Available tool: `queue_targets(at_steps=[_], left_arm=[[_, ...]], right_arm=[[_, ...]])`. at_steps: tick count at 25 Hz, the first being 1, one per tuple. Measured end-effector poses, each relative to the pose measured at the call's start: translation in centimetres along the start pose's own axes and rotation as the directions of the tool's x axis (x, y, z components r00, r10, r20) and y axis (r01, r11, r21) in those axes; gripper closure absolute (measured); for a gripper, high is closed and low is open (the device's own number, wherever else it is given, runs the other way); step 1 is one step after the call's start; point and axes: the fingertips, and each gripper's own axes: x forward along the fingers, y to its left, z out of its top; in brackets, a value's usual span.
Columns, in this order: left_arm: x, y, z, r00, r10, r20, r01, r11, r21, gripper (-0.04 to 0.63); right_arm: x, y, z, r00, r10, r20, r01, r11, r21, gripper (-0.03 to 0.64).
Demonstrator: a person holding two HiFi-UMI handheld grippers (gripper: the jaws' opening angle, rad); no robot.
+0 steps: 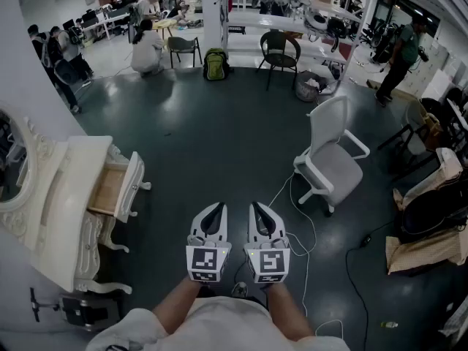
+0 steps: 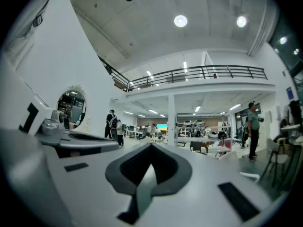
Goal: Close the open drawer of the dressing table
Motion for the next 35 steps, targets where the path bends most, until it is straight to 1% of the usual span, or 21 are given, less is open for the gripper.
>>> queue_targets(at_steps=[5,9,12,16,22,25,29,35], left_arm=[[-0.4,-0.5,-0.4,1.0,0.029,0.01,-0.029,1.0,0.005,0.588],[-0.5,0.3,-1.3,0.998,0.06,-0.003,-0.06,0.998,0.006,0.588],[-0.3,1.1,-1.9,0.998,0.068,-0.009,-0.068,0.998,0.011,0.588],[0.8,2.7,-2.8,0.998,0.067,-0.018,-0.067,0.998,0.017,0.588],[3.6,5.8,-3.1,0.997,0.072,-0.025,-0.072,0.997,0.009,0.588],[4.7,8.0,-3.1,0.996,0.089,-0.029,-0.088,0.996,0.016,0.588],[5.5,12.2,-3.3,0.988,0.148,-0.037,-0.148,0.989,0.007,0.588],[6.4,18.4,-3.7,0.975,0.218,-0.045,-0.219,0.976,0.003,0.588]], right_arm=[[-0.3,-0.2,-0.4,0.999,0.031,0.006,-0.031,0.999,-0.008,0.601],[0.3,0.4,-1.4,0.998,0.063,-0.01,-0.063,0.998,0.005,0.601],[1.0,1.1,-1.9,0.997,0.08,-0.011,-0.08,0.997,0.011,0.601],[3.0,1.5,-2.0,0.996,0.086,0.022,-0.087,0.996,0.027,0.601],[7.6,2.2,-2.2,0.993,0.114,0.013,-0.114,0.993,0.006,0.601],[10.2,3.2,-1.9,0.989,0.148,0.017,-0.148,0.989,0.0,0.601],[14.0,5.2,-1.8,0.976,0.216,0.02,-0.216,0.976,0.004,0.601],[19.5,9.6,-1.8,0.943,0.333,0.014,-0.333,0.943,0.001,0.601]])
